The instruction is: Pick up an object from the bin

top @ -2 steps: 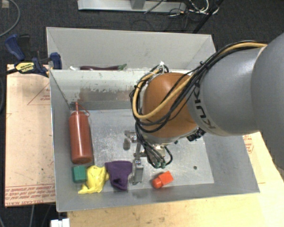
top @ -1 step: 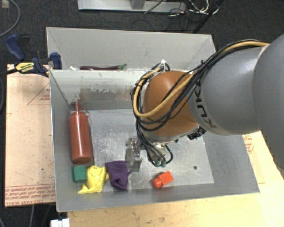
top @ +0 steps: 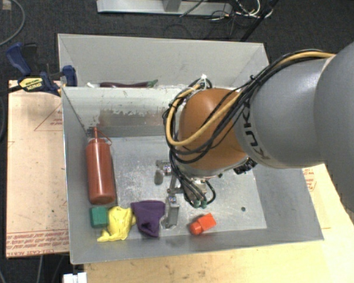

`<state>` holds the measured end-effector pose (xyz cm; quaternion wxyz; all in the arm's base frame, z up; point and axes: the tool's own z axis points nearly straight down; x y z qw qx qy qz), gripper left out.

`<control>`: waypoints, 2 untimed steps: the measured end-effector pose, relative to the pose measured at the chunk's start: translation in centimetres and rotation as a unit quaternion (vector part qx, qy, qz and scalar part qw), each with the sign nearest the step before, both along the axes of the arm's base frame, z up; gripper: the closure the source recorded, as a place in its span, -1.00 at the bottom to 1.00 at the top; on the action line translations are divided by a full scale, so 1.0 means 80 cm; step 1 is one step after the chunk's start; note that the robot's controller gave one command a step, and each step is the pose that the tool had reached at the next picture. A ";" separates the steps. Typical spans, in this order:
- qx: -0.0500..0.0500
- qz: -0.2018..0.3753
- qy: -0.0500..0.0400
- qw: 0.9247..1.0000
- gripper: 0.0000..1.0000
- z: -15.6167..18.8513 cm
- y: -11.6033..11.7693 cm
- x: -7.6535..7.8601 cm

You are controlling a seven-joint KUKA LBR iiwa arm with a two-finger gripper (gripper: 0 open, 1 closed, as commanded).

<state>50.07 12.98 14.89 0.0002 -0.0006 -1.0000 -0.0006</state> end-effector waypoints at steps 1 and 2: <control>0.000 0.000 0.000 1.000 -1.00 0.000 0.000 0.000; 0.001 0.015 0.002 1.000 -1.00 0.012 -0.031 0.032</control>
Offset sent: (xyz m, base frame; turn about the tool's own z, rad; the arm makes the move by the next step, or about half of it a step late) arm 0.0569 -0.0637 0.0231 -0.0417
